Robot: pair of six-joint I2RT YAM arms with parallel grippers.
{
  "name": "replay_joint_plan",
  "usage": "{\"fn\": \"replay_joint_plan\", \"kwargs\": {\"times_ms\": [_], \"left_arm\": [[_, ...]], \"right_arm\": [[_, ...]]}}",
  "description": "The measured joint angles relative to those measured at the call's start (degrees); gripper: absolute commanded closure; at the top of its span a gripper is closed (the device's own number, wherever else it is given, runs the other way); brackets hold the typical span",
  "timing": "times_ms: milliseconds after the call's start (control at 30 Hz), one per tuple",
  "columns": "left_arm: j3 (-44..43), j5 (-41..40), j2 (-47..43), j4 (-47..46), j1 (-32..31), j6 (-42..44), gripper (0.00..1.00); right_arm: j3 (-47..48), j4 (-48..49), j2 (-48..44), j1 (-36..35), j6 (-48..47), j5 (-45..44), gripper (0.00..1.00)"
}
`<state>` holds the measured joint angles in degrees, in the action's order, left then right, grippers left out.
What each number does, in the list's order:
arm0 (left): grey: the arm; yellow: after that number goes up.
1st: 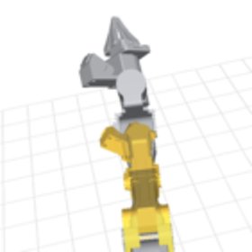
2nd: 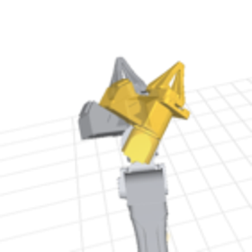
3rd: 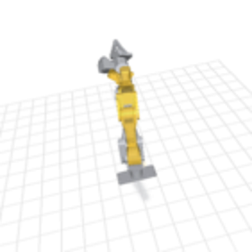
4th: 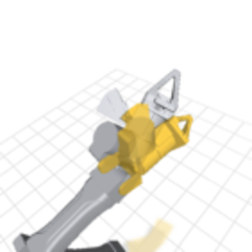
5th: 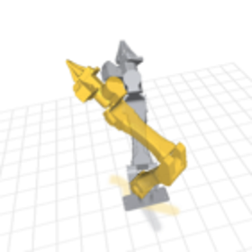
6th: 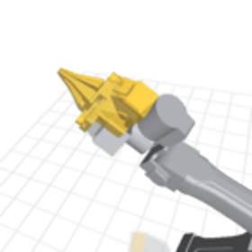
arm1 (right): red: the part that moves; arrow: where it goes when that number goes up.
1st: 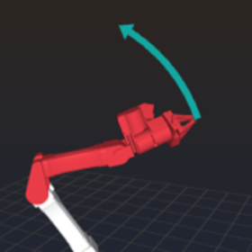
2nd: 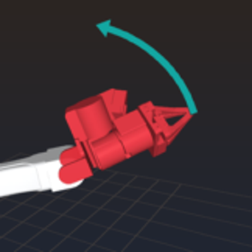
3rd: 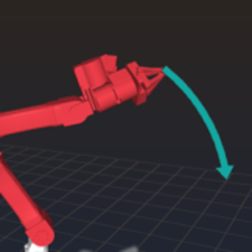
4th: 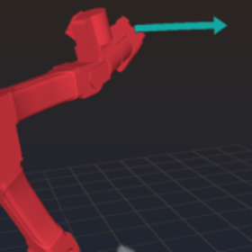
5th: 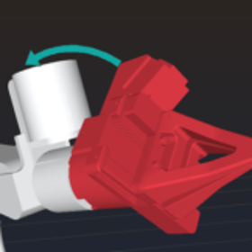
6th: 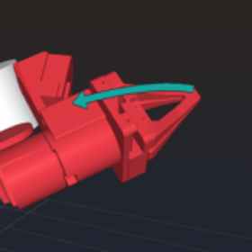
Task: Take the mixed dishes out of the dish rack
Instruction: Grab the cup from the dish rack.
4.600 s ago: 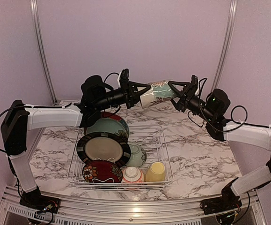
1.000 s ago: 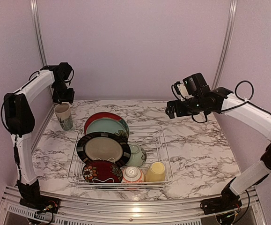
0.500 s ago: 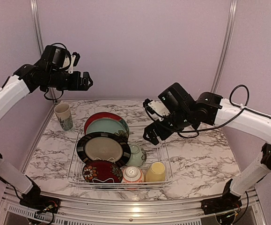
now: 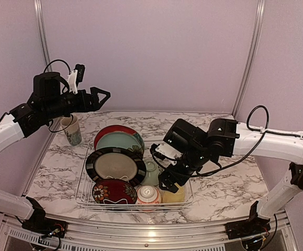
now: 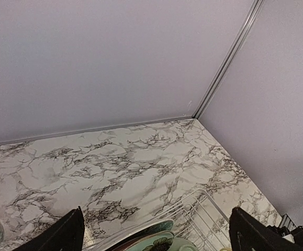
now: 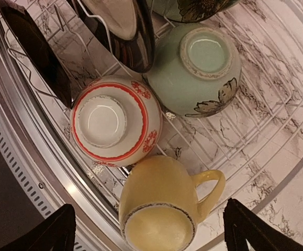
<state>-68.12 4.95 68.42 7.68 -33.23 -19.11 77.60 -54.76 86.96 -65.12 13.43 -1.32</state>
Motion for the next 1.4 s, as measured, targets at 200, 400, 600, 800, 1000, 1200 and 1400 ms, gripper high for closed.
{"fn": "replay_joint_plan", "kwargs": {"times_ms": [200, 400, 600, 800, 1000, 1200, 1400], "left_arm": [[-0.02, 0.57, 0.09, -2.14, -0.09, -0.26, 0.01], [-0.02, 0.57, 0.07, -2.29, -0.09, -1.05, 0.01], [-0.02, 0.59, 0.07, -2.29, -0.26, -1.40, 0.01], [-0.02, 0.59, 0.07, -2.29, -0.44, -1.46, 0.01], [-0.02, 0.59, 0.07, -2.29, -0.52, -1.53, 0.01], [-0.02, 0.59, 0.07, -2.27, -0.68, -1.53, 0.01], [-0.02, 0.59, 0.07, -2.27, -0.72, -1.53, 0.01]], "right_arm": [[-3.26, -0.74, 1.03, -1.07, 3.17, 0.26, 0.11], [-5.79, -0.76, 2.10, -1.09, 5.22, -0.63, 0.15], [-6.27, 0.28, 2.51, -1.07, 6.05, -1.38, 0.22], [-6.49, 0.72, 2.58, -1.09, 6.08, -1.55, 0.15], [-6.64, 1.42, 3.82, -1.09, 6.05, -2.03, 0.13], [-6.58, 1.60, 4.44, -1.57, 6.05, -3.08, 0.19], [-4.76, 1.11, 5.22, -3.21, 5.57, -6.71, 0.26]]}}
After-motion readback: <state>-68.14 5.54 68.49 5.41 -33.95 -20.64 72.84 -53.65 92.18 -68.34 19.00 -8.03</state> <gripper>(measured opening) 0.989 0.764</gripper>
